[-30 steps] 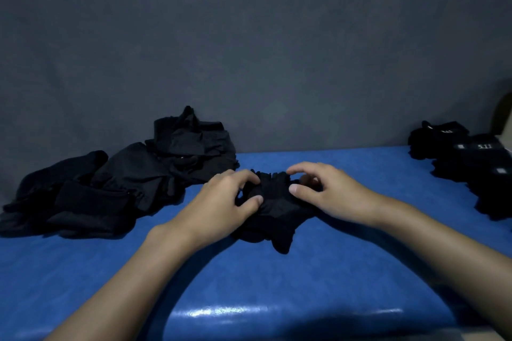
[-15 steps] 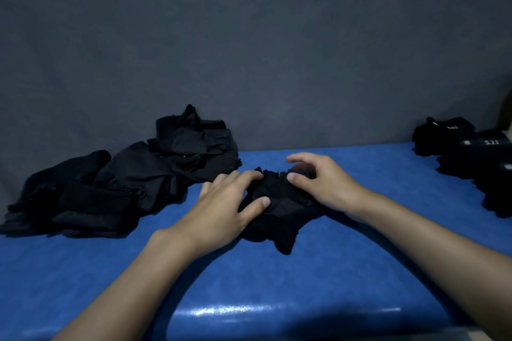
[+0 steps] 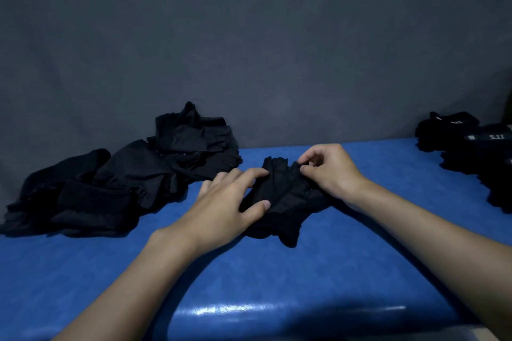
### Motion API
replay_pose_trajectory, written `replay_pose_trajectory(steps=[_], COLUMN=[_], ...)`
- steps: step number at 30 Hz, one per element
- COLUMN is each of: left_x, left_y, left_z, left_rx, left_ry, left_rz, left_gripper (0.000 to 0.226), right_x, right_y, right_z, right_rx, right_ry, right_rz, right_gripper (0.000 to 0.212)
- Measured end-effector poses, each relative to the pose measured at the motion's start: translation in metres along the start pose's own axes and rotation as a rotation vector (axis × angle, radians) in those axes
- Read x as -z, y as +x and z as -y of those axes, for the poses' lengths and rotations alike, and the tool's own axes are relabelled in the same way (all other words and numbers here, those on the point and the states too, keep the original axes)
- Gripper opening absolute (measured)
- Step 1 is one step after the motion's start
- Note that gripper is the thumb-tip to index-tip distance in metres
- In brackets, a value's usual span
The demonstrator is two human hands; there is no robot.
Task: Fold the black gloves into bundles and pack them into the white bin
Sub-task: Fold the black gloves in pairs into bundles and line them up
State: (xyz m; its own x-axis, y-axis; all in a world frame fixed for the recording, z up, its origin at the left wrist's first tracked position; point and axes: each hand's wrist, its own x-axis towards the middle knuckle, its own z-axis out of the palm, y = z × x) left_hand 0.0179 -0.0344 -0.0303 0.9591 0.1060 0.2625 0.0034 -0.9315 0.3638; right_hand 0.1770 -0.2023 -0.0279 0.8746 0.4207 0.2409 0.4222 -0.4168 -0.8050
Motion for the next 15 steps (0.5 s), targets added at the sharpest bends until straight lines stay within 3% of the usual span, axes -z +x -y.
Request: replay_pose_trajectory(steps=[6, 15], left_x=[-0.002, 0.001], left_y=[0.002, 0.001], left_z=[0.0, -0.003], left_rx=[0.028, 0.058], left_ry=[0.116, 0.203], left_rz=[0.042, 0.081], left_gripper=[0.057, 0.059], right_x=[0.003, 0.026], right_y=[-0.004, -0.02], right_z=[-0.003, -0.005], right_rx=[0.043, 0.026], right_ry=[0.0, -0.119], right_rz=[0.05, 0.202], right_gripper=[0.011, 0.021])
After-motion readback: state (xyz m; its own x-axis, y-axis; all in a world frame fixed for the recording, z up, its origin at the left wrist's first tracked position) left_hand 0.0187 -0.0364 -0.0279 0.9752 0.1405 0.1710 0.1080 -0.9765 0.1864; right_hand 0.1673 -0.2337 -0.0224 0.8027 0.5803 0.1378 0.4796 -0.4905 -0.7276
